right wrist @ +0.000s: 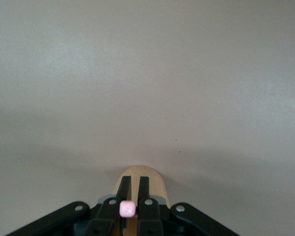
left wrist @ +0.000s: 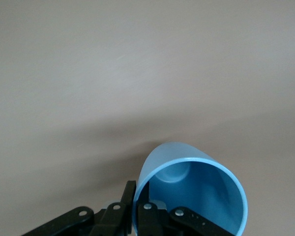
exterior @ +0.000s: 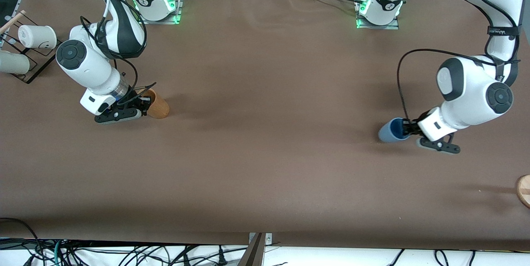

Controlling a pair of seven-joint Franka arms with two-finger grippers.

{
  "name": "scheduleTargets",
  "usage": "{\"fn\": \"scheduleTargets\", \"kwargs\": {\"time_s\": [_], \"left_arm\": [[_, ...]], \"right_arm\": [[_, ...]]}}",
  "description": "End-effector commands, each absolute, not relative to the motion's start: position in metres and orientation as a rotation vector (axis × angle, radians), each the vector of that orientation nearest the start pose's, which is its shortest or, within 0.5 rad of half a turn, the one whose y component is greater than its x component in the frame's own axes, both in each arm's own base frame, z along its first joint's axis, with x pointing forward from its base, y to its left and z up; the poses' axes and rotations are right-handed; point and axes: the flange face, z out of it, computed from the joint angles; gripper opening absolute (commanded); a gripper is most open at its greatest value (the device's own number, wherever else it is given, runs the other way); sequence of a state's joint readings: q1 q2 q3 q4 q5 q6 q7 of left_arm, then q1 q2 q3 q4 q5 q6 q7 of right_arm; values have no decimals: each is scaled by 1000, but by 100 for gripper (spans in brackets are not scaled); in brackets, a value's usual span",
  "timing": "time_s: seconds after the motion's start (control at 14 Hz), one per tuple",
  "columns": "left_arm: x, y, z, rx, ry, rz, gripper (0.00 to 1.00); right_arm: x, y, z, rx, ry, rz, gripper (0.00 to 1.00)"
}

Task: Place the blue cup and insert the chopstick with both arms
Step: 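Carry the blue cup with the left gripper toward the tan cup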

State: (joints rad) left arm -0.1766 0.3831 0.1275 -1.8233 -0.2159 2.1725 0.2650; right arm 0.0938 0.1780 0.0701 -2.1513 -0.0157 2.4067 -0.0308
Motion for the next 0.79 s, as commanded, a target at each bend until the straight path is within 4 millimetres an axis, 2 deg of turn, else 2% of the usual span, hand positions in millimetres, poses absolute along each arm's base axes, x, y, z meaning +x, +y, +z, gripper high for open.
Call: {"fn": "scheduleTargets", "kwargs": {"time_s": [0.0,0.14,0.21,0.36,0.5,0.57,0.71], "left_arm": [[637,-140,342,-3296,242,26,0],[623,-236,355,-3297,258,4,0],[616,-276,359,-3302,246,-5,0],[599,-343,357,-3304,243,-4,0],[579,-399,340,-3288,273,14,0],[570,-420,329,-3278,276,28,0],[554,-451,303,-3246,338,59,0]], "right_arm": [[555,90,331,-3119,-369,-129,0],[555,87,335,-3119,-379,-131,0],[556,86,336,-3119,-376,-136,0],[561,87,349,-3113,-421,-177,0],[563,79,370,-3113,-414,-237,0],[561,79,378,-3113,-423,-244,0],[562,79,412,-3115,-417,-230,0]]}}
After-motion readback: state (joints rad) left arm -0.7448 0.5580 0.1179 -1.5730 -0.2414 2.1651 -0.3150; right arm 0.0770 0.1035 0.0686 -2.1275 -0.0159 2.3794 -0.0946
